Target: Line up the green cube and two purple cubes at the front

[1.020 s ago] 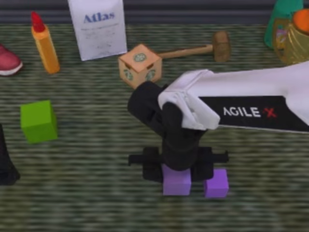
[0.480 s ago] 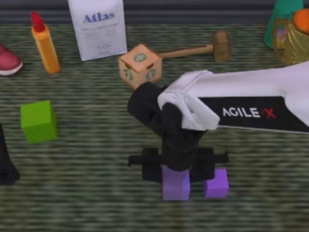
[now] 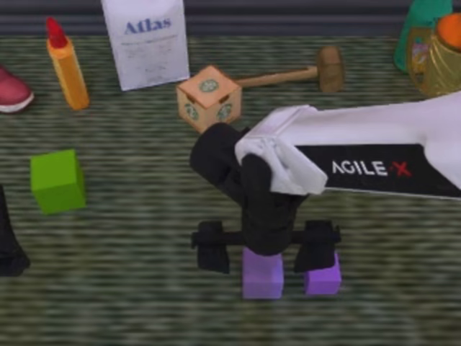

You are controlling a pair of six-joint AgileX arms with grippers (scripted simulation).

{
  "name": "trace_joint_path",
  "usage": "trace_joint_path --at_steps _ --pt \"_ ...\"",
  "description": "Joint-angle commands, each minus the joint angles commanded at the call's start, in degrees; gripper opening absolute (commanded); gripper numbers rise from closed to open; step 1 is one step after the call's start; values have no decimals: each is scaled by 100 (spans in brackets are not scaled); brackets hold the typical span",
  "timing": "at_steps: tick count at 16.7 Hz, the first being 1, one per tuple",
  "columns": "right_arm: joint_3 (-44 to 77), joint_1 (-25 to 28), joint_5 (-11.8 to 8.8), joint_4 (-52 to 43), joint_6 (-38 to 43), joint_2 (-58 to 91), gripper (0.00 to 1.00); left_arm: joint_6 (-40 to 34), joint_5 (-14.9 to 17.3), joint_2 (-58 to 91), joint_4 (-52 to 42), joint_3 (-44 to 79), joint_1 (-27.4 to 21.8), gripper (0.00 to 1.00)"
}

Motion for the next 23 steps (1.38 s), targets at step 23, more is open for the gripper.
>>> trace_joint_path --at_steps 23 --pt "199 -340 182 -957 -358 -1359 100 585 16 764 -495 740 -39 100"
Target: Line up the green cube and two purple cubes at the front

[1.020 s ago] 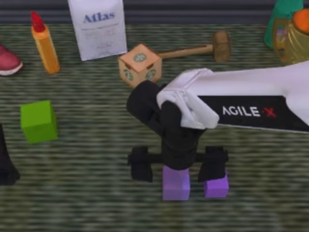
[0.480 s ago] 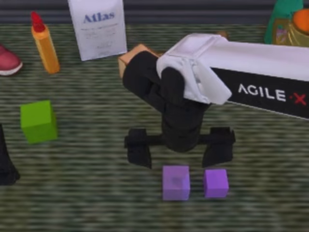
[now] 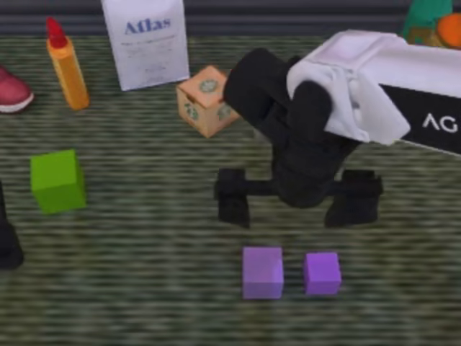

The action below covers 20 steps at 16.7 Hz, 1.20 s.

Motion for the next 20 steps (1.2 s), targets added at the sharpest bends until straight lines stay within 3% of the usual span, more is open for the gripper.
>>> trace_joint_path --at_steps 6,10,14,20 --pt "-2060 -995 291 1067 -1097 -2323 100 1657 -10 2641 -1445 2157 -58 100" --pt "-3881 -1818 341 1971 -1996 -4264 100 3010 -20 5125 -2668 3859 -111 100" --pt "-5695 -2670 254 3015 -2866 -6371 100 4362 -21 7423 -3893 5516 -175 100" --pt "-7733 -3776 -39 4706 -3895 -9342 100 5961 -14 9996 -5274 7588 -249 100"
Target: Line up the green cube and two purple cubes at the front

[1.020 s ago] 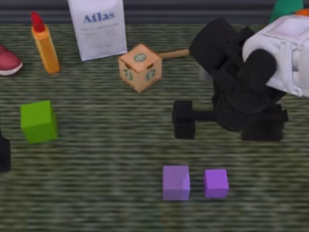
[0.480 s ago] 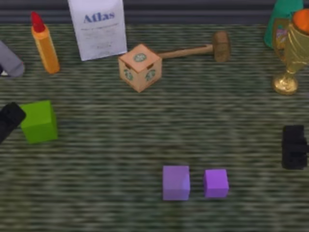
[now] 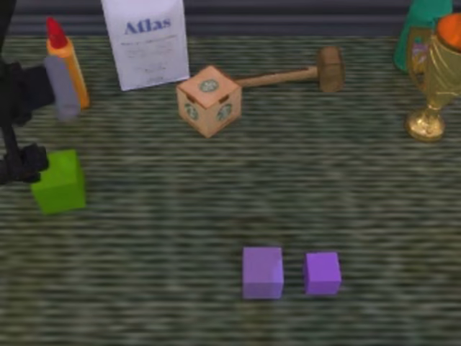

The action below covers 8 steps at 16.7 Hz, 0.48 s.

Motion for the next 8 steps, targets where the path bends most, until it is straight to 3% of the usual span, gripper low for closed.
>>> trace_joint_path --at_steps 4,8 --pt "-646 -443 -200 900 -389 -1257 100 632 8 984 -509 855 -27 100" --pt "-795 -563 -268 1189 -492 -1580 100 807 11 1251 -645 1098 -34 100"
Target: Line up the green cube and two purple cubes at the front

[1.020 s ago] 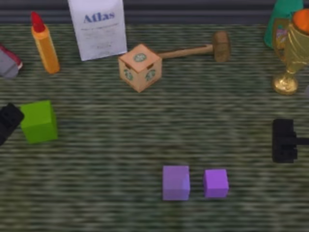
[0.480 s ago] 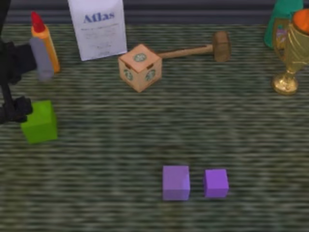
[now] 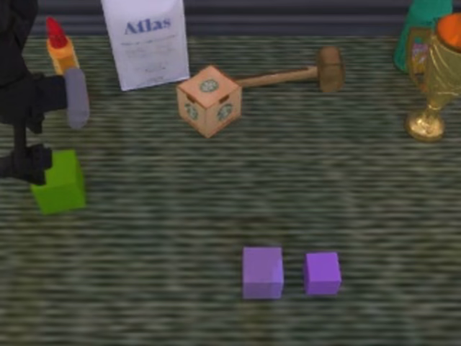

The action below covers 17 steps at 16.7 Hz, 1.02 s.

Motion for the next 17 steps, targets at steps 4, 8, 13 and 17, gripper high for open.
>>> trace_joint_path --at_steps 4,8,13,17 --pt "0 0 0 0 0 0 100 9 -1 20 19 -7 29 100" --pt "0 0 0 0 0 0 100 13 2 264 663 -397 14 100" --pt "0 0 0 0 0 0 100 16 6 686 1696 -996 9 100" --pt "0 0 0 0 0 0 100 18 6 714 1745 -1030 9 100"
